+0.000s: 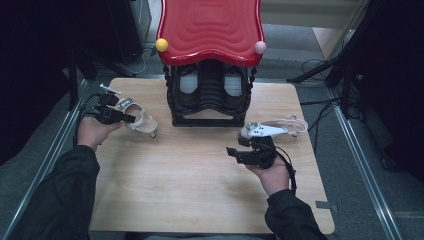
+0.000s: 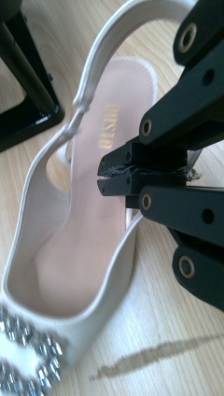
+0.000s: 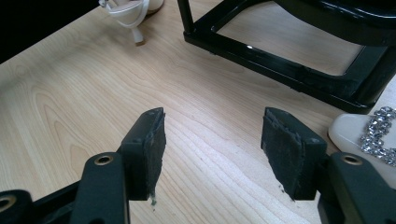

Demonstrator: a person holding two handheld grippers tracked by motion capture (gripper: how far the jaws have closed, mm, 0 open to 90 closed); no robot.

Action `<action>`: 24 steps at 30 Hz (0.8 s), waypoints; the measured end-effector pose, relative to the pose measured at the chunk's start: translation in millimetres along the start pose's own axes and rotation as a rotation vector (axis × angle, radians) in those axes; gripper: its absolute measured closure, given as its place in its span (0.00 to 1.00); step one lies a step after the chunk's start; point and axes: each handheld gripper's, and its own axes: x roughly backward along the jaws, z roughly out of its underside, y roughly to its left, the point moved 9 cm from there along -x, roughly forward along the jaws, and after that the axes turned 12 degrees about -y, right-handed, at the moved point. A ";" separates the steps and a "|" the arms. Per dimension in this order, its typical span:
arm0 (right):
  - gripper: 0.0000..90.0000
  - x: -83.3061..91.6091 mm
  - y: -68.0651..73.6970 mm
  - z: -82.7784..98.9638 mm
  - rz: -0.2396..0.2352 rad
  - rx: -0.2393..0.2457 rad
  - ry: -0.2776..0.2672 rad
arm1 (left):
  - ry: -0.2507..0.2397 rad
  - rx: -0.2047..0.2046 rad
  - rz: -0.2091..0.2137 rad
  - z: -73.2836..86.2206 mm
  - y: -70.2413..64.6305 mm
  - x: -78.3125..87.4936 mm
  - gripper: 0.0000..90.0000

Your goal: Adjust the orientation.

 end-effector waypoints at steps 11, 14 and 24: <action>0.46 7.0 -3.4 2.9 0.020 -0.008 -0.002 | -0.008 0.013 -0.049 1.2 21.0 8.3 0.97; 0.46 8.3 -4.3 4.0 0.025 -0.009 0.000 | -0.025 0.015 -0.053 1.1 22.5 10.2 0.96; 0.46 7.1 -2.4 5.4 0.026 -0.008 0.006 | -0.104 0.013 -0.102 -7.1 20.2 15.4 0.80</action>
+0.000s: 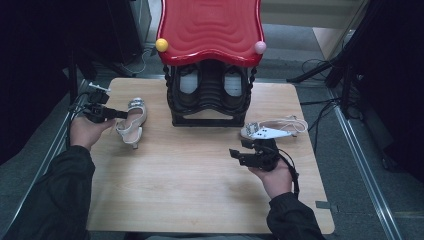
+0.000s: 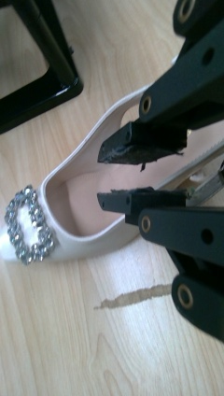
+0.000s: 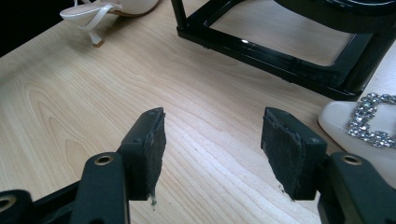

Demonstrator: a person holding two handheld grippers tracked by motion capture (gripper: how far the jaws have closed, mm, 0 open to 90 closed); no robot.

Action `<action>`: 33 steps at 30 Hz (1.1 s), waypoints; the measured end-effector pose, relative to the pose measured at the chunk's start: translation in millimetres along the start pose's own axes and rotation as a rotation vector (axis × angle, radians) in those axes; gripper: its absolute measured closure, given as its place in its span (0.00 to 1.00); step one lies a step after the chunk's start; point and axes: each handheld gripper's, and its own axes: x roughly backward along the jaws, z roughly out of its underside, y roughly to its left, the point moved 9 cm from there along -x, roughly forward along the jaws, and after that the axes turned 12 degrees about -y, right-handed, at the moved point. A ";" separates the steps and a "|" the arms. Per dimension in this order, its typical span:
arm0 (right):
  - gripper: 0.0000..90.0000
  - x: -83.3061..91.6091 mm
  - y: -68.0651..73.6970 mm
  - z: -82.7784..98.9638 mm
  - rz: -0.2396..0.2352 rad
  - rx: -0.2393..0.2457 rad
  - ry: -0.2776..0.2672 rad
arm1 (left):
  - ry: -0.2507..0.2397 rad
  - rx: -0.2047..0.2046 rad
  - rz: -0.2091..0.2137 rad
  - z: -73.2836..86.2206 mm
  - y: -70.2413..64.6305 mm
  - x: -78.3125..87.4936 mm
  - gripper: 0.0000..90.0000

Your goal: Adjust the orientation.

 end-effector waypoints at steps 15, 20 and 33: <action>0.46 2.4 -1.8 2.5 0.009 0.001 0.005 | 0.008 0.084 -0.080 16.6 15.4 -24.3 0.73; 0.46 4.4 -3.1 4.4 0.014 0.001 0.005 | 0.034 0.089 -0.110 25.0 21.0 -32.9 0.74; 0.46 8.5 -6.5 6.3 0.029 -0.009 0.005 | 0.039 0.142 -0.111 27.1 26.4 -33.6 0.93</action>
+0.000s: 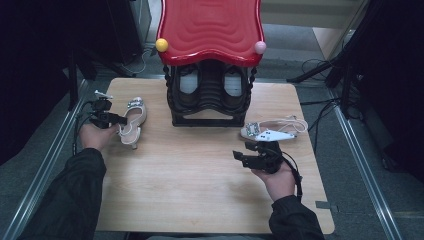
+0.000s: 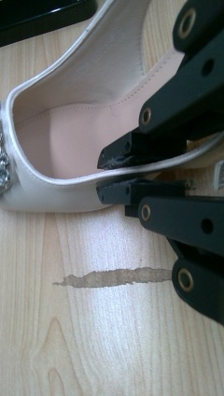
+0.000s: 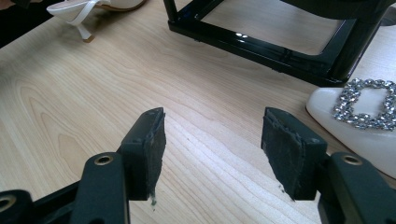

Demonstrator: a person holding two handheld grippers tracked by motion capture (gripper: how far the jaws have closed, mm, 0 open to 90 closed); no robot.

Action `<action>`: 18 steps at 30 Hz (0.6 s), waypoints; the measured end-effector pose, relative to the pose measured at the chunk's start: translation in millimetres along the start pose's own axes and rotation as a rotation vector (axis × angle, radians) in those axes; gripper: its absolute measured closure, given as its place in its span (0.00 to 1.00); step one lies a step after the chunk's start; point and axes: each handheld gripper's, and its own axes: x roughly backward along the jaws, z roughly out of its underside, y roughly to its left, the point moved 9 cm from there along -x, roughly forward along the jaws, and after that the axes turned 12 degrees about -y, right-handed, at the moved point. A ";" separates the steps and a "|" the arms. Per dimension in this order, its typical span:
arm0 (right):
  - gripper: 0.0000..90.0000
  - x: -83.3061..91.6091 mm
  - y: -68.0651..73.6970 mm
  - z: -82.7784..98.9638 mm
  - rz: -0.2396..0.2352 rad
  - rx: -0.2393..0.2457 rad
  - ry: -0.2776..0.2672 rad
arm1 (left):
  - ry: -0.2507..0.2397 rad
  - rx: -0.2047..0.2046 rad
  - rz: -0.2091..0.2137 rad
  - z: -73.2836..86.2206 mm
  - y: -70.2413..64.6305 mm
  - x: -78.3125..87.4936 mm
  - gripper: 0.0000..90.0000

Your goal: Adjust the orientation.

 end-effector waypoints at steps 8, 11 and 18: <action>0.46 -1.3 -1.2 0.0 -0.002 -0.003 -0.002 | 0.035 0.024 0.035 2.7 -4.0 4.7 0.98; 0.46 -0.7 -1.7 -0.2 -0.001 -0.002 0.000 | 0.050 0.014 0.059 6.2 -10.3 8.4 0.98; 0.46 -0.7 -3.5 -2.9 0.007 -0.009 -0.007 | 0.049 -0.031 0.096 11.0 -27.0 23.7 0.97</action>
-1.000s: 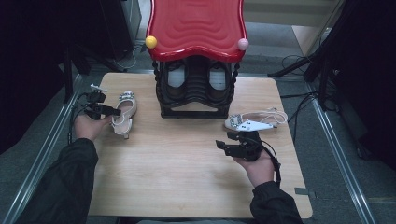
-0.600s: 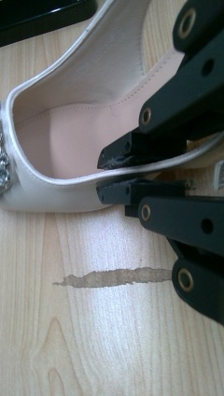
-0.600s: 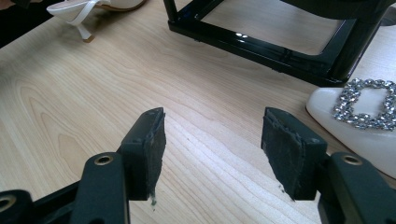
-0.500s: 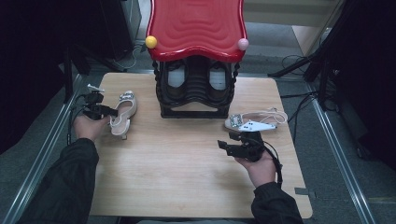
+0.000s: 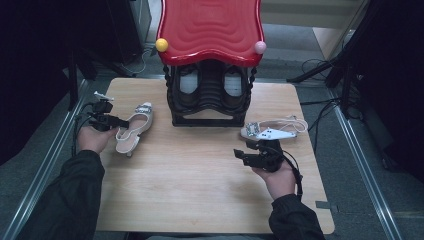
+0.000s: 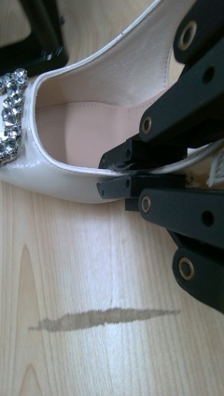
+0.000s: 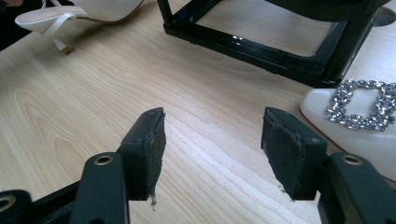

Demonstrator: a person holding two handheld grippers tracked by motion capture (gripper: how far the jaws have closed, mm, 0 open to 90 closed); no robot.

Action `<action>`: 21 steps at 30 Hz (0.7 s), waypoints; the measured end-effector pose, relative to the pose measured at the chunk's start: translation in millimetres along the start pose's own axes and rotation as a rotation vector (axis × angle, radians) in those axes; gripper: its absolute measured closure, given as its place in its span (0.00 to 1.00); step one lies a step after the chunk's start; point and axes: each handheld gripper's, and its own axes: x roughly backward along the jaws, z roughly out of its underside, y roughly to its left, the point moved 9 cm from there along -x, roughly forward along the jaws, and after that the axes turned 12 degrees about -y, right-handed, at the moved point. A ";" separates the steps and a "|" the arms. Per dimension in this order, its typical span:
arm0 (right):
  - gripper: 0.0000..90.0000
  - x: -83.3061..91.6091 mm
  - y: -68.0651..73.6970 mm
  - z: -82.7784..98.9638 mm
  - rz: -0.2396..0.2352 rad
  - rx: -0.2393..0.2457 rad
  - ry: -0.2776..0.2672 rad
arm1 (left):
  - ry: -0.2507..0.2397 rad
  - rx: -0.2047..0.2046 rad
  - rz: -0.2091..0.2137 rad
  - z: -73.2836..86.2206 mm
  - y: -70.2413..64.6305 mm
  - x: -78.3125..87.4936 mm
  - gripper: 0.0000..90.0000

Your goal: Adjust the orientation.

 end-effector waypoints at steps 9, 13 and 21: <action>0.47 -4.8 3.4 -6.5 -0.026 -0.003 -0.011 | 0.006 -0.007 0.054 20.1 -24.5 12.8 0.97; 0.47 -8.6 3.7 -7.1 -0.032 0.000 -0.003 | 0.004 -0.025 0.078 29.5 -36.7 17.4 0.97; 0.47 -13.8 7.3 -11.1 -0.053 0.009 -0.009 | 0.007 -0.065 0.131 42.8 -70.2 24.3 0.97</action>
